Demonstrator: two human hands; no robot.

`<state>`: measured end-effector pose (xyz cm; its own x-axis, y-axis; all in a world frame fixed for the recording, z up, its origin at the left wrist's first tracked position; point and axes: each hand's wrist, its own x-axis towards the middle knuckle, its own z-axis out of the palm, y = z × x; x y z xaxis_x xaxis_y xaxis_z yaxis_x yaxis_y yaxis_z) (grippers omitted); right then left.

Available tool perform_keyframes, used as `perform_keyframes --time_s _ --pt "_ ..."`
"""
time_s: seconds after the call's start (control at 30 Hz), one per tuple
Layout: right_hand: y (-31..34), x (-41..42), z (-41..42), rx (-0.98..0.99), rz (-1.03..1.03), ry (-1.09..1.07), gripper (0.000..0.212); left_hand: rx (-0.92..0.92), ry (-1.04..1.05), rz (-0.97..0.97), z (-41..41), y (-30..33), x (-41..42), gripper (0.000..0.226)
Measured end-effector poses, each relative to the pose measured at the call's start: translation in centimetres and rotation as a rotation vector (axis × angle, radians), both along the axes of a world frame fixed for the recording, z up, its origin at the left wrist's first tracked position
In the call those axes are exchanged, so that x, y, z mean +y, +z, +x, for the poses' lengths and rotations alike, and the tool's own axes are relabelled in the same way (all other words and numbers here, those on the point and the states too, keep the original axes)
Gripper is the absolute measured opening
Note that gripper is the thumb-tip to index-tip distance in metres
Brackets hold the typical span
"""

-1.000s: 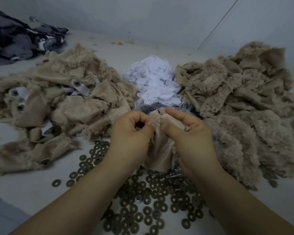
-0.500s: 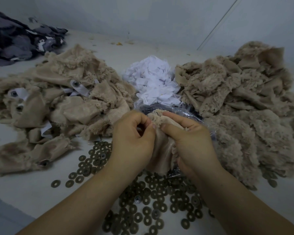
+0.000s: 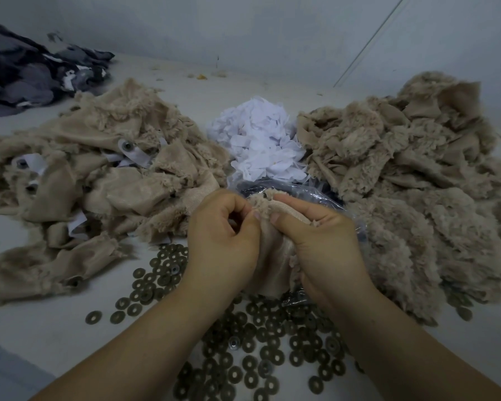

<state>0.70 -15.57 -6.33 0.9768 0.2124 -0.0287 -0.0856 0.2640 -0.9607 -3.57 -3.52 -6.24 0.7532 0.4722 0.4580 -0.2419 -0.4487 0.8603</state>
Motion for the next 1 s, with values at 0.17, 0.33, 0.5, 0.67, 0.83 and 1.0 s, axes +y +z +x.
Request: perform_keyframes --time_s 0.17,0.33,0.5,0.67,0.83,1.0 --pt "0.17 -0.02 -0.54 -0.037 -0.007 -0.012 0.028 0.049 -0.044 -0.100 0.08 -0.11 0.11 0.023" --pt "0.30 0.10 -0.75 -0.071 -0.022 -0.041 0.028 0.074 -0.100 -0.172 0.12 0.19 0.25 0.022" --pt "0.28 0.17 -0.55 -0.083 -0.042 -0.025 0.027 0.128 -0.171 -0.323 -0.05 0.54 0.41 0.029" --pt "0.31 0.41 -0.42 -0.046 -0.063 0.047 0.023 0.155 -0.201 -0.591 -0.06 0.51 0.54 0.036" --pt "0.19 0.58 -0.33 0.048 -0.051 0.123 0.023 0.140 -0.237 -0.561 -0.10 0.27 0.28 0.036" --pt "0.36 0.68 -0.43 0.163 0.110 0.237 0.023 0.121 -0.263 -0.533 -0.07 0.07 0.37 0.034"
